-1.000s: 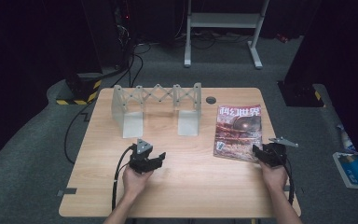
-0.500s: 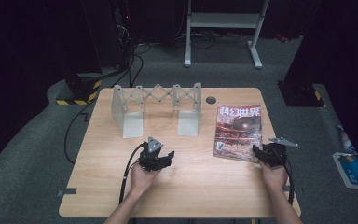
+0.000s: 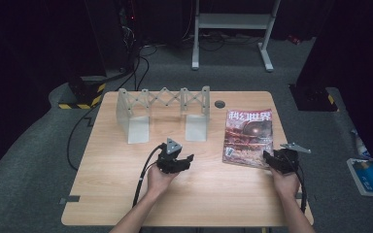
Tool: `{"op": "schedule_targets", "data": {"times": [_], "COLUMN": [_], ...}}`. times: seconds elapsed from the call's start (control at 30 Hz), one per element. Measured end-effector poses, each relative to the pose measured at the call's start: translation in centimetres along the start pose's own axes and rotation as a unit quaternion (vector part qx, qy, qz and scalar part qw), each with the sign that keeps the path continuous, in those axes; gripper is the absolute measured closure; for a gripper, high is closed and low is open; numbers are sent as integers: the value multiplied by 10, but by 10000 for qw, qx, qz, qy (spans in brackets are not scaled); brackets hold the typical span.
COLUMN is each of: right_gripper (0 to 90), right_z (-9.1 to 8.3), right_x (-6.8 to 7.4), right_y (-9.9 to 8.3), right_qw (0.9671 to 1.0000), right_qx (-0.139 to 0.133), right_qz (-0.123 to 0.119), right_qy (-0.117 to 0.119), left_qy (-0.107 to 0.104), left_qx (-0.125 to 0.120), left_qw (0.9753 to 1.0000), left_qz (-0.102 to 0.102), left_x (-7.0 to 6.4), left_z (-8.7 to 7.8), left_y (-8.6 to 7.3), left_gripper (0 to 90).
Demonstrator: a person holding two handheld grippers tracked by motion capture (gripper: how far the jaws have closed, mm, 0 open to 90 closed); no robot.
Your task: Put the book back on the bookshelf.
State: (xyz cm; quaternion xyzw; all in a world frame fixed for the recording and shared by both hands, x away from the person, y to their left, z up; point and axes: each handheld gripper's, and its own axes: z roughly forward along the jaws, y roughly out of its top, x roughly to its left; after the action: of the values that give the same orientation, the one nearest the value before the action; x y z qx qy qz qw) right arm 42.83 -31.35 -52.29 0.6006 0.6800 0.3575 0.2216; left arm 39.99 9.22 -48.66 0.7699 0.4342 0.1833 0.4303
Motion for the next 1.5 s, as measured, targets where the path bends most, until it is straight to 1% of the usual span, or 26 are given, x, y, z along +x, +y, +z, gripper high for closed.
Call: {"op": "schedule_targets", "data": {"times": [0.07,0.13,0.27,0.37,0.47,0.53,0.6,0.7,0.73,0.77,0.8,0.83,0.9,0.97,1.0,1.07,1.13,1.17,1.2,1.23,1.27,1.3,1.37,1.4,1.43,1.5], "right_gripper": [516,516,516,517,516,516,517,517,517,517,517,517,517,517,517,517,518,518,518,518,518,518,518,518,518,518], "right_z": [0,0,0,0,0,0,0,0,0,0,0,0,0,0,0,0,0,0,0,0,0,0,-1,-1,-1,-1], "right_x": [0,0,0,0,0,0,0,0,0,0,0,0,0,0,0,0,1,1,1,1,1,1,1,1,1,2], "right_y": [0,0,0,0,0,0,0,0,0,0,0,0,0,0,0,0,0,0,0,0,0,0,0,0,0,0], "right_qw": [10000,10000,10000,10000,10000,10000,10000,10000,10000,10000,10000,10000,10000,10000,10000,10000,10000,10000,10000,10000,10000,10000,10000,10000,10000,10000], "right_qx": [0,0,-1,-5,-6,-5,-5,-1,1,3,6,4,5,8,5,7,3,3,4,4,6,10,24,24,32,35], "right_qz": [2,-1,9,8,8,11,12,16,16,14,13,14,12,13,14,14,18,18,20,22,23,22,19,19,12,26], "right_qy": [0,1,-15,-15,-12,-11,-11,-19,-18,-18,-16,-11,-17,-16,-12,-20,-20,-20,-24,-24,-25,-22,-19,-19,-16,-19], "left_qy": [-45,-56,-128,-140,-157,-128,-111,-69,-69,-72,-72,-75,-77,-71,-75,-63,-31,-31,-36,-36,-66,-102,-150,-150,-232,-284], "left_qx": [47,127,165,198,104,24,18,32,32,32,32,43,80,100,134,256,266,266,166,166,130,131,146,146,138,98], "left_qw": [10000,9999,9998,9997,9998,9999,9999,10000,10000,9999,9999,9998,9997,9996,9996,9996,9996,9996,9999,9999,9998,9997,9994,9994,9990,9987], "left_qz": [-46,-6,16,61,34,71,75,10,10,-78,-78,-161,-231,-252,-248,-92,8,8,8,8,-106,-177,-284,-284,-368,-421], "left_x": [-1,-4,-8,-10,-12,-14,-15,-16,-16,-17,-17,-17,-17,-17,-19,-23,-25,-25,-27,-27,-28,-28,-29,-29,-30,-31], "left_z": [3,7,15,21,27,31,33,40,40,44,44,47,51,54,57,64,68,68,71,71,74,75,79,79,82,85], "left_y": [2,3,5,8,10,10,10,11,11,11,11,11,11,12,12,15,18,18,19,19,20,20,19,19,19,20], "left_gripper": [414,410,412,414,427,448,460,462,462,462,462,461,459,459,457,455,455,455,458,459,459,458,459,458,458,459]}}
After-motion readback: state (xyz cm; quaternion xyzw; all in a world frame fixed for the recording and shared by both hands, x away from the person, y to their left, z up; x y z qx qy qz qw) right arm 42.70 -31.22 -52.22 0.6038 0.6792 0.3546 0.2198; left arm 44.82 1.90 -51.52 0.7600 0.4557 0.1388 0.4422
